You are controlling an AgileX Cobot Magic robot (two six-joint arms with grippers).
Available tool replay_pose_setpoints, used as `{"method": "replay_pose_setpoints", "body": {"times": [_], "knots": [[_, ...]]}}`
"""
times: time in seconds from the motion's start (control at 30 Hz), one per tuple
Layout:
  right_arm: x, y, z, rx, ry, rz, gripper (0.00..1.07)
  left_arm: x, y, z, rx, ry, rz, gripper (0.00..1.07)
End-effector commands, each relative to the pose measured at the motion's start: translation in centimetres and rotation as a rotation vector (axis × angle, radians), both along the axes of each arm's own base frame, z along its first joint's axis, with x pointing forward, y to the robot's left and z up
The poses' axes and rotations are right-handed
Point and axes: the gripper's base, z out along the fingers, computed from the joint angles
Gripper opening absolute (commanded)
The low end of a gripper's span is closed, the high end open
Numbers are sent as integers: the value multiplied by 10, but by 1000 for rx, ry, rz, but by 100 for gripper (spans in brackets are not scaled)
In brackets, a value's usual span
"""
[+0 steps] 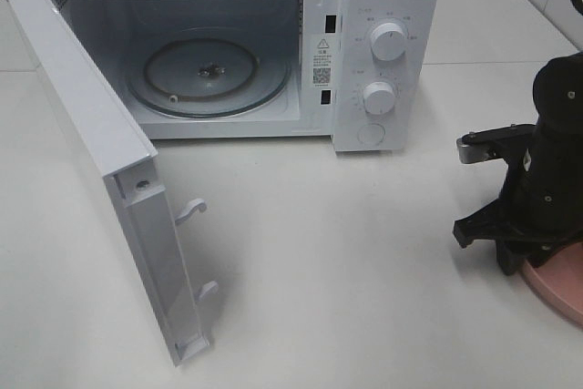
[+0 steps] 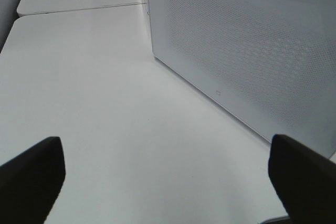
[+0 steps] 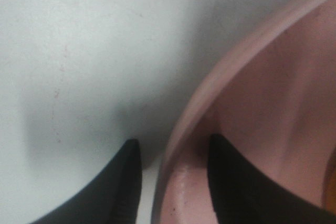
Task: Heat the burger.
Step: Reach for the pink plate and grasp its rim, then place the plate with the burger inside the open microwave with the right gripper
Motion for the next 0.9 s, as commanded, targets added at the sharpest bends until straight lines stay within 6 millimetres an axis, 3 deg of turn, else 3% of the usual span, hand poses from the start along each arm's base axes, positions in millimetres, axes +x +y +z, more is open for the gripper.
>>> {"method": "replay_pose_setpoints", "body": {"times": [0.03, 0.07, 0.9], "knots": [[-1, -2, -5, 1, 13, -38, 6, -2, 0, 0, -3, -25, -4, 98], [-1, -3, -4, -11, 11, -22, 0, -2, 0, 0, -3, -25, -4, 98], [-5, -12, 6, -170, 16, -54, 0, -2, 0, 0, -3, -25, -4, 98]]}}
